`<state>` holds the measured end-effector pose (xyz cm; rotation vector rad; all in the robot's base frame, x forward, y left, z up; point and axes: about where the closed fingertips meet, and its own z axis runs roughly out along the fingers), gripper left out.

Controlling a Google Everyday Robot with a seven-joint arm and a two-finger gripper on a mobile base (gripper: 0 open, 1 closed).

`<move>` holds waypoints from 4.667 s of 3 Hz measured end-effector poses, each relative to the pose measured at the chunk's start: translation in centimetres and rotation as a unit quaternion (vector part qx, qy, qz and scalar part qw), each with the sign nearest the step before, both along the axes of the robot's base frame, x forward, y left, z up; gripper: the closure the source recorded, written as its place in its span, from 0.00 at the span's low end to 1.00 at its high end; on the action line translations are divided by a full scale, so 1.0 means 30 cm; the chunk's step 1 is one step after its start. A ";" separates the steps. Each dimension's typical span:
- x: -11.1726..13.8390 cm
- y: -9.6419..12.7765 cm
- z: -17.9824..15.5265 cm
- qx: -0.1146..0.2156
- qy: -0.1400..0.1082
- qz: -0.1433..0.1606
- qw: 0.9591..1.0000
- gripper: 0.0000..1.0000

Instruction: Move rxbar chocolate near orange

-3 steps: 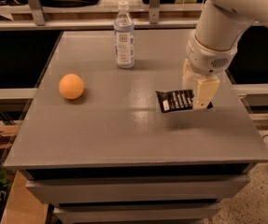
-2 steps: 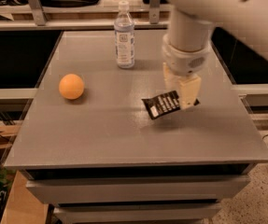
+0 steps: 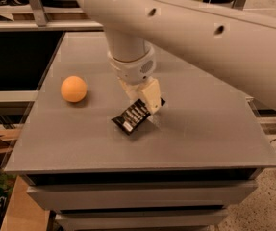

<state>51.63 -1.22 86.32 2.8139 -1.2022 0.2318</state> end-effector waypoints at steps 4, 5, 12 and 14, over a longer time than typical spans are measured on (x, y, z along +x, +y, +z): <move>0.093 0.169 0.044 0.051 -0.013 0.079 0.995 1.00; 0.129 0.208 0.036 0.060 -0.007 0.095 0.994 1.00; 0.278 0.365 -0.037 0.093 0.029 0.125 0.987 0.00; 0.289 0.376 -0.048 0.094 0.037 0.132 0.986 0.00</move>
Offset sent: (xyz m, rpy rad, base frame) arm 0.0028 0.0117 0.0086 0.0622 -0.0269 0.0380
